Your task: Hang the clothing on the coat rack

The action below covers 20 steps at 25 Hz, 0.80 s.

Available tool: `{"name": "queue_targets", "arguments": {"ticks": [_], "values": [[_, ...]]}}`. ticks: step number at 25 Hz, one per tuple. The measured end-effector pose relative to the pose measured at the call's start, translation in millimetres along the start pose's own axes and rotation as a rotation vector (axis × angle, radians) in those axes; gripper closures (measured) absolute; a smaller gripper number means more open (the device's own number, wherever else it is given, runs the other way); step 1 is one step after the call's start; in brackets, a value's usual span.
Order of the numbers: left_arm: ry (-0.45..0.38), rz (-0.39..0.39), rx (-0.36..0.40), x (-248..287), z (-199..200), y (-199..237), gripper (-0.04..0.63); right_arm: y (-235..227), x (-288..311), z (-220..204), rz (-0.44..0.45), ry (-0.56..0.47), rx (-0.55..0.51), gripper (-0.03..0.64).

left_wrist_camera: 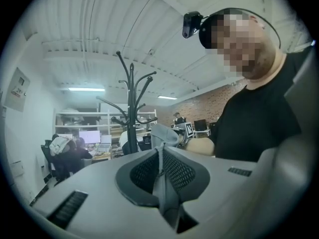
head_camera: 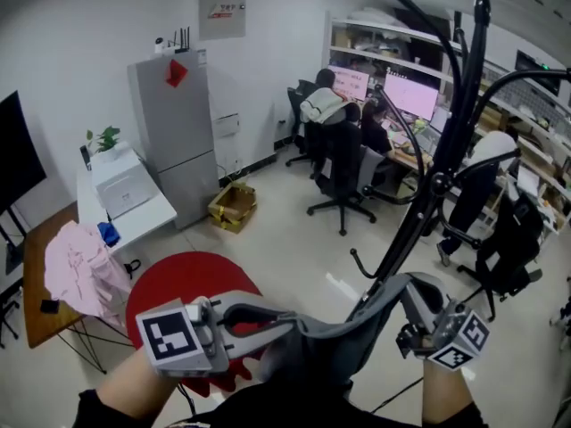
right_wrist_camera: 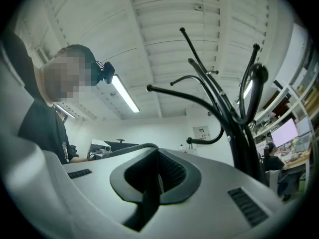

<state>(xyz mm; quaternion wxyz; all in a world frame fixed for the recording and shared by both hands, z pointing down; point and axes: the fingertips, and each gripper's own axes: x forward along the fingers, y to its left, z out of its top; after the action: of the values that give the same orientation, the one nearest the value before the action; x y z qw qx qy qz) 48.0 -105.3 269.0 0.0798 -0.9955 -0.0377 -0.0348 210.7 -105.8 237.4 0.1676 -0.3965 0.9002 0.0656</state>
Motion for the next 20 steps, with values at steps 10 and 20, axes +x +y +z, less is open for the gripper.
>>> {"name": "queue_targets", "arguments": {"ticks": [10, 20], "values": [[-0.08, -0.03, 0.115, 115, 66, -41, 0.583, -50, -98, 87, 0.041, -0.15, -0.029, 0.617], [-0.177, 0.106, 0.119, 217, 127, -16, 0.583, -150, -144, 165, 0.099, -0.303, 0.024, 0.617]]}}
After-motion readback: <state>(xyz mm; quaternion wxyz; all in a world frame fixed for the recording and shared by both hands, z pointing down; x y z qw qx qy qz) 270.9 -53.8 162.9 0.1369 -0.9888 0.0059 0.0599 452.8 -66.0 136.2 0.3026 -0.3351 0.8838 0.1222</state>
